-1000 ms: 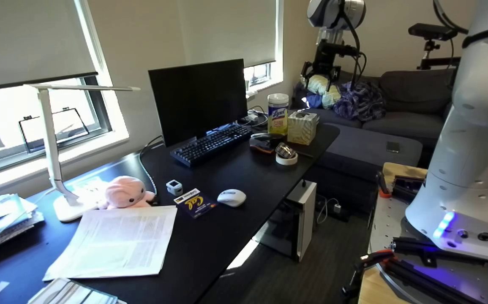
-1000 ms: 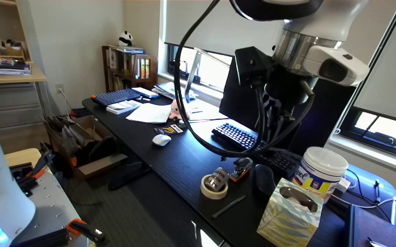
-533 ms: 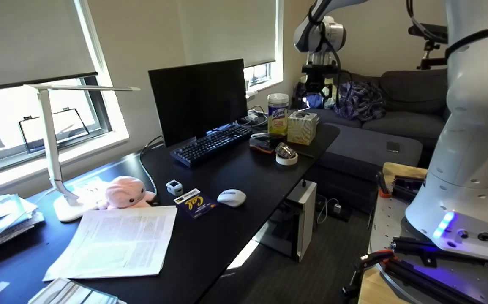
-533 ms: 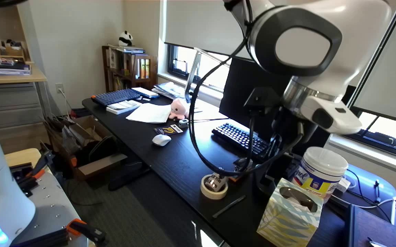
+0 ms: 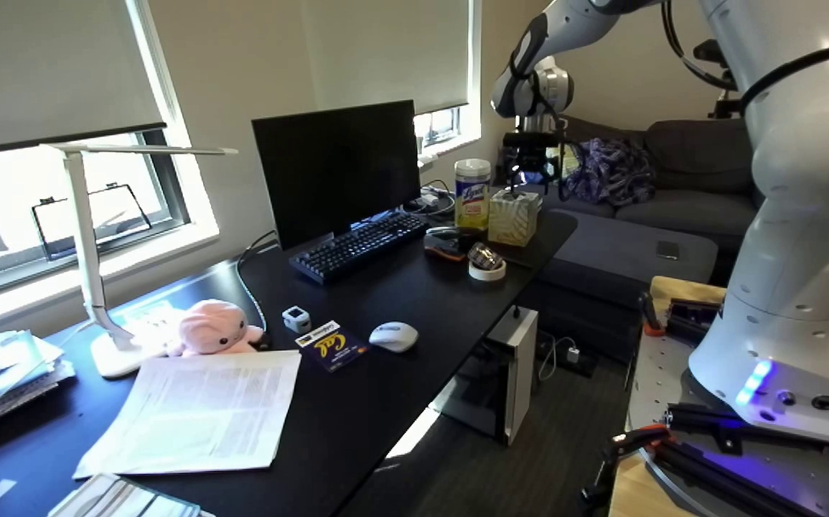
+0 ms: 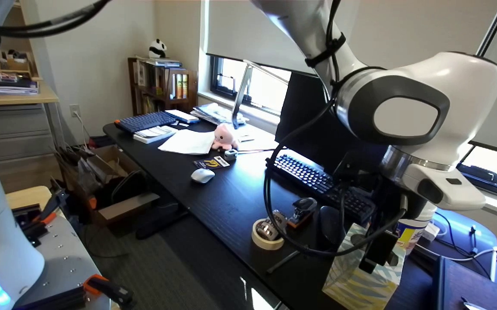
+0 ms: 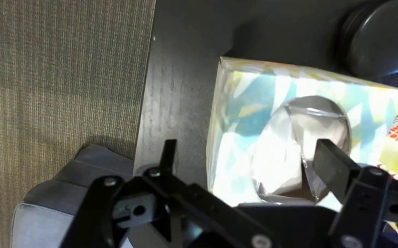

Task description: Move the box to the left

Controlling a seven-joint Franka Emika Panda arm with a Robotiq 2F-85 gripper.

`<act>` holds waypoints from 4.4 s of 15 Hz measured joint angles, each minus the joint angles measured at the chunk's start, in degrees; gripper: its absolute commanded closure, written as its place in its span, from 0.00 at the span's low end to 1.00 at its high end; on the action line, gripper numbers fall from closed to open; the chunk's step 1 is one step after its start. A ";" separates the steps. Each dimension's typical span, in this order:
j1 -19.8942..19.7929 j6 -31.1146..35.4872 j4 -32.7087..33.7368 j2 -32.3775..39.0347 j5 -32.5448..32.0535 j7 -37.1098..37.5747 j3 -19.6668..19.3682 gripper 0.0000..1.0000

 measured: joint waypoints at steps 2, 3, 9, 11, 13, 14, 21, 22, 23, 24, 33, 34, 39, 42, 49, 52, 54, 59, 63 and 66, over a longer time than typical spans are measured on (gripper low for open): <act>-0.81 0.55 2.06 1.99 0.16 0.02 0.89 0.00; -1.38 0.56 3.01 2.91 0.34 0.02 1.56 0.17; -3.69 0.51 7.08 7.61 0.48 0.02 4.04 0.61; -3.94 0.48 7.62 7.97 0.48 -0.01 4.08 0.74; -4.31 0.44 7.89 7.74 0.48 -0.09 3.99 0.85; -4.62 0.42 7.88 7.26 0.48 -0.44 3.96 0.92; -8.85 0.09 0.09 -6.98 0.55 -16.12 4.50 0.96; -8.91 -0.58 -1.90 -9.73 0.50 -19.15 4.58 0.96; -8.72 -1.66 -3.84 -12.44 0.25 -21.84 4.69 0.96; -8.29 -2.92 -5.68 -14.95 -0.37 -23.93 4.81 0.96; 4.89 -13.09 -15.68 -32.17 -8.60 -27.18 9.24 0.94; 5.20 -13.07 -15.70 -32.20 -8.60 -26.99 9.22 0.94; 4.60 -13.02 -15.64 -31.45 -8.84 -27.20 8.13 0.96; 7.93 -13.02 -14.63 -31.94 -13.28 -27.04 10.75 0.96; 20.52 -13.56 -14.43 -34.33 -20.05 -24.29 21.45 0.94; 20.15 -13.53 -14.45 -34.08 -20.05 -24.09 20.82 0.94; 19.31 -13.52 -14.45 -33.93 -20.05 -24.45 20.21 0.94; 20.66 -12.85 -14.44 -33.80 -21.50 -24.42 21.81 0.96; 27.37 -10.19 -14.34 -32.56 -27.47 -21.81 28.22 0.96; 32.91 -9.32 -12.93 -29.21 -33.46 -19.69 32.72 0.96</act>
